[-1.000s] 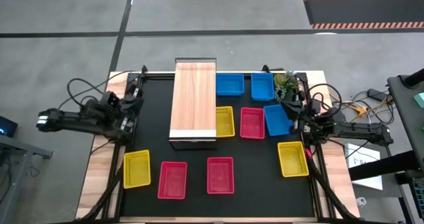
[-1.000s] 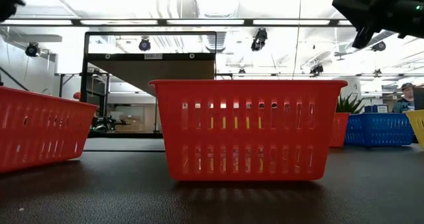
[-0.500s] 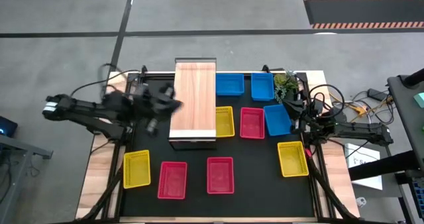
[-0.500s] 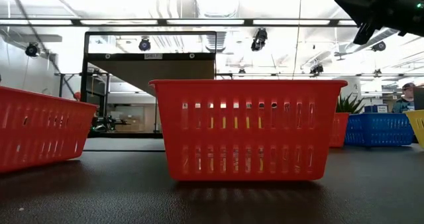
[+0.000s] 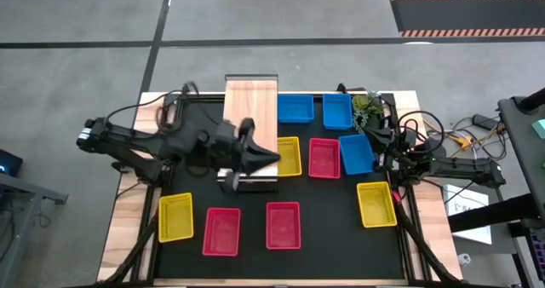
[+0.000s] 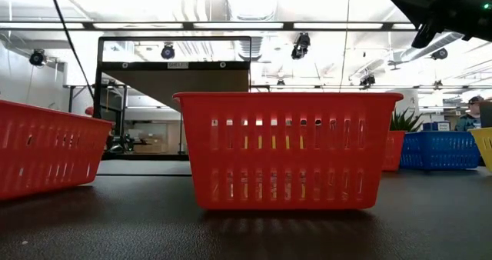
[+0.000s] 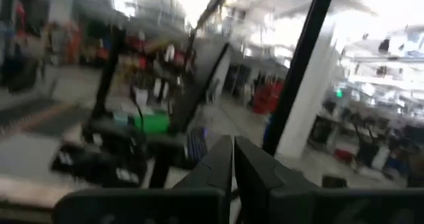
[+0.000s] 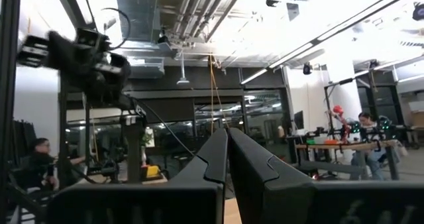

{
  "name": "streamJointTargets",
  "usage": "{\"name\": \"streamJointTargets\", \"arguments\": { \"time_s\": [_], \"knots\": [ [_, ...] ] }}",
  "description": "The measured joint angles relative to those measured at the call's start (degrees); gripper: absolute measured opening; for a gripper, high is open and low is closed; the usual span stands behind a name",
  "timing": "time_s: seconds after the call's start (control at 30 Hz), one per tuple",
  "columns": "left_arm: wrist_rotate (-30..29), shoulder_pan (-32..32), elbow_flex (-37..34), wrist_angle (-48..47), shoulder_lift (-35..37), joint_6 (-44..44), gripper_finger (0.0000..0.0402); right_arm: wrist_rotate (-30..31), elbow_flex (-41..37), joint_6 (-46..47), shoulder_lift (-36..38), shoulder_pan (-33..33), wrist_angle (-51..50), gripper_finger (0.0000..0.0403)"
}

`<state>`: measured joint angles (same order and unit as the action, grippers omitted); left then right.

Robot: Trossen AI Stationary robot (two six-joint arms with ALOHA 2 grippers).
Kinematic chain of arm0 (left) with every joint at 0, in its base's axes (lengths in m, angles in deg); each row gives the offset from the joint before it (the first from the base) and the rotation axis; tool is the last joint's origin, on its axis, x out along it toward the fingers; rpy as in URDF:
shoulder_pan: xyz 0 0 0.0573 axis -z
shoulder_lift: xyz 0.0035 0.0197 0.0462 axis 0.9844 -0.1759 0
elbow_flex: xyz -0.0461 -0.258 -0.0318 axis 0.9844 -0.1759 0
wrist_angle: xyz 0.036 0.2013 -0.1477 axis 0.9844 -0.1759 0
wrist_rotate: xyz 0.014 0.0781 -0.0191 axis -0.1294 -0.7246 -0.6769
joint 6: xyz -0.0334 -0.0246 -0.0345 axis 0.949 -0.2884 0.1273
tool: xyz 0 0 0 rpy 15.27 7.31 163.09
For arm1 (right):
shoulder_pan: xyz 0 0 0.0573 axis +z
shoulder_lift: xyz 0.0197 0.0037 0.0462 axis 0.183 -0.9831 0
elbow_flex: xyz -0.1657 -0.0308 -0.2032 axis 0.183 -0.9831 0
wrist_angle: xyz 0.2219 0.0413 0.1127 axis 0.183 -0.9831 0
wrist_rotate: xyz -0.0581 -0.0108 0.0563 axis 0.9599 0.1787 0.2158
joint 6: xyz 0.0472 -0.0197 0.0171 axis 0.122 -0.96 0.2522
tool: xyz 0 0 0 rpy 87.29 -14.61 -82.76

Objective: Stack baskets on shelf by color
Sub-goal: Put the bottom left red bin on the shelf

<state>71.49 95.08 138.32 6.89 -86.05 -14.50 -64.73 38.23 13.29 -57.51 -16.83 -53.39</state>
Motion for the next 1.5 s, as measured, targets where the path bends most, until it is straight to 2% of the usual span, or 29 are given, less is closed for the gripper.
{"name": "streamJointTargets", "arguments": {
  "time_s": [0.23,0.3,0.37,0.47,0.57,0.67,0.83,0.93,1.17,1.27,1.4,1.5],
  "knots": [
    [-1.1,4.9,7.0,-15.4,-6.6,10.0,0.0001,0.2,0.0,-1.7,0.0,0.0,0.3,0.0009],
    [1.8,6.5,9.8,-25.5,-8.4,13.4,0.0001,0.2,0.0,-2.2,0.0,0.0,0.3,0.0009],
    [7.2,8.0,13.1,-39.4,-10.5,15.7,0.0001,0.2,0.0,-2.7,0.0,0.0,0.5,0.0009],
    [9.8,11.2,17.8,-58.3,-13.0,22.3,0.0000,0.2,0.0,-3.0,0.0,0.0,0.8,0.0009],
    [13.5,15.0,20.6,-68.7,-14.8,30.4,0.0000,0.2,0.0,-4.2,0.0,0.0,2.0,0.0009],
    [18.1,19.2,20.6,-69.5,-16.9,35.9,0.0000,0.2,0.0,-6.0,0.0,0.0,2.3,0.0009],
    [18.1,25.6,20.1,-70.3,-20.8,39.1,0.0000,0.2,0.0,-7.2,0.0,0.0,2.4,0.0009],
    [17.8,27.8,19.9,-72.4,-24.9,36.5,0.0000,0.2,0.0,-8.2,0.0,0.0,2.7,0.0009],
    [17.6,29.5,20.5,-73.5,-33.3,22.9,0.0000,0.2,0.0,-9.2,0.0,0.0,3.1,0.0009],
    [17.4,29.4,20.3,-75.4,-33.9,22.5,0.0000,0.2,0.0,-7.4,0.0,0.0,3.2,0.0009],
    [10.4,29.4,18.9,-77.2,-33.6,22.5,0.0002,0.2,0.0,-4.7,0.0,0.0,3.2,0.0009],
    [9.2,29.4,18.2,-77.3,-33.3,21.4,0.0018,0.2,0.0,-3.2,0.0,0.0,3.0,0.0009]
  ]
}}
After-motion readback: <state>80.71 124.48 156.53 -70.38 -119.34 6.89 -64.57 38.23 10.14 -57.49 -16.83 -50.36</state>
